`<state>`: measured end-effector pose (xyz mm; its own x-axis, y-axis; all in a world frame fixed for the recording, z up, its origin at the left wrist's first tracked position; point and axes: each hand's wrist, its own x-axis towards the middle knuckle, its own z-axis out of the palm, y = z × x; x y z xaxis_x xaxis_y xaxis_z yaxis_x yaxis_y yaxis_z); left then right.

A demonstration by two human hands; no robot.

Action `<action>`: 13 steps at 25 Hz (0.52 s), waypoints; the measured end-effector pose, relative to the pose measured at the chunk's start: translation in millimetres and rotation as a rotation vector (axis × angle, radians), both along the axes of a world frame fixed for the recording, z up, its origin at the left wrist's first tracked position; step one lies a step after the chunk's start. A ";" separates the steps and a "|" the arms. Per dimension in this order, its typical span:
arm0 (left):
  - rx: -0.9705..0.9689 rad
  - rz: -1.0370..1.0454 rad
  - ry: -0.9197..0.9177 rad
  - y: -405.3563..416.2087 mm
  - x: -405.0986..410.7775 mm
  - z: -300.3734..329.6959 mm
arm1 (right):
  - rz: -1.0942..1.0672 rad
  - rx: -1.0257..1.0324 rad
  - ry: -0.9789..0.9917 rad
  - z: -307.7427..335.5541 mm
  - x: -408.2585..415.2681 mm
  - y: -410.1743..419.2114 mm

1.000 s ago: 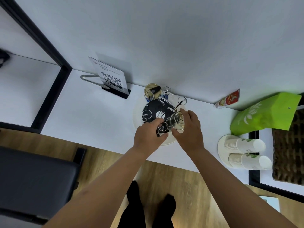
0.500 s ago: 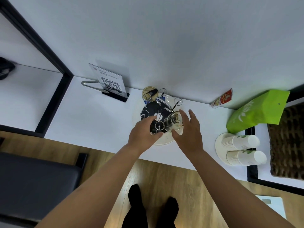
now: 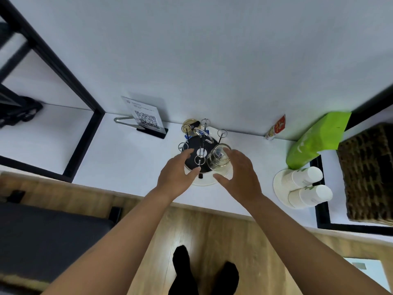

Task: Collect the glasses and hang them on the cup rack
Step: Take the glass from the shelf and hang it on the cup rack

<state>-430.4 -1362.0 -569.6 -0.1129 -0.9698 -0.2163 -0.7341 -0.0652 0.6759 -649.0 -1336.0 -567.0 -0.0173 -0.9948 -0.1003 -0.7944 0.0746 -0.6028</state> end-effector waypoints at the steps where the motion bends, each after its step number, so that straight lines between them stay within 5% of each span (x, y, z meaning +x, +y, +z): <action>1: -0.025 -0.005 0.023 2.1 -3.1 10.8 | 0.023 -0.011 -0.009 7.7 -3.2 -0.6; 13: -0.245 -0.029 0.107 48.7 -26.5 155.7 | 0.145 -0.175 -0.122 136.1 -28.4 31.2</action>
<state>-456.9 -1313.3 -413.9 -0.1514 -0.9877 0.0394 -0.6567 0.1303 0.7428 -677.4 -1304.9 -430.9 0.1286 -0.9884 0.0807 -0.7101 -0.1486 -0.6883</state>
